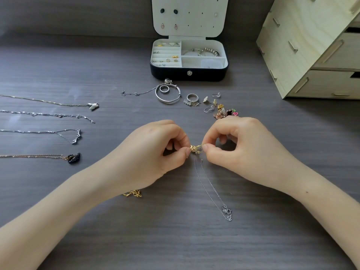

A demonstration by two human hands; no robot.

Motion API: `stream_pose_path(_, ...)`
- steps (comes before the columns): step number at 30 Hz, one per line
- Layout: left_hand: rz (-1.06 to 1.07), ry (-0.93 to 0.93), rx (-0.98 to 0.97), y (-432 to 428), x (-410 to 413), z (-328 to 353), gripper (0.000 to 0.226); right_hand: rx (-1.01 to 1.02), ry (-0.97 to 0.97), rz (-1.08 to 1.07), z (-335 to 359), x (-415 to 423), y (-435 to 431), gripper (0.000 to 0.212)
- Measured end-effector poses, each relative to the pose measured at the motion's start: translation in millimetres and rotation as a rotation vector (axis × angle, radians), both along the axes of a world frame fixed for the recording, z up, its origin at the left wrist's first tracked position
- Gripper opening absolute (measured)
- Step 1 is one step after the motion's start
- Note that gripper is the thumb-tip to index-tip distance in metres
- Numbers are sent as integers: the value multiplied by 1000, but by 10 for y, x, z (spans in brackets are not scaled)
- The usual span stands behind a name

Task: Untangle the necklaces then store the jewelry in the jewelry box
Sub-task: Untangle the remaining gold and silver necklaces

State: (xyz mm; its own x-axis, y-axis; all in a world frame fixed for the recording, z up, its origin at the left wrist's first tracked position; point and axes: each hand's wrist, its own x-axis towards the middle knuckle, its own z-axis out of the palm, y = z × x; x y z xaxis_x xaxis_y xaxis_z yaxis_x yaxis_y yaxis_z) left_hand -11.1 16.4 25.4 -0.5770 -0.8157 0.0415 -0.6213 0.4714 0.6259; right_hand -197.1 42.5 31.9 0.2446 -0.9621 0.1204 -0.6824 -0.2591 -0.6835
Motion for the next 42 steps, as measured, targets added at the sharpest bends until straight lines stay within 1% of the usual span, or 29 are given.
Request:
stream_pose_path(3, -8, 9, -1, -1, 20, 3, 16, 79, -41, -38, 32, -19, -14, 11)
stream_pose_path(8, 30, 76, 117, -10, 49, 47, 10, 154, -65, -41, 65, -36, -22, 10)
stream_pose_path(18, 58, 254, 244, 29, -7, 48, 1, 167, -142, -65, 63, -30, 1, 11)
stream_pose_path(21, 60, 246, 207, 37, -21, 20, 10, 185, -178, -71, 65, -23, 4, 11)
stream_pose_path(24, 63, 223, 152, 49, -33, 40, 9, 181, -176, -59, 57, -16, 5, 12)
stream_pose_path(29, 89, 201, 115, 48, -73, 58, 17, 160, -199, -24, 50, -5, 14, 12)
stream_pose_path(33, 114, 206, 175, 42, -76, 81, 12, 152, -237, 13, 35, 18, 26, 6)
stream_pose_path(39, 151, 247, 274, 34, -69, 84, 13, 152, -286, -1, 15, 11, 14, 8)
stream_pose_path(42, 181, 298, 342, 16, -63, 66, 14, 152, -263, 6, 18, 6, 24, 9)
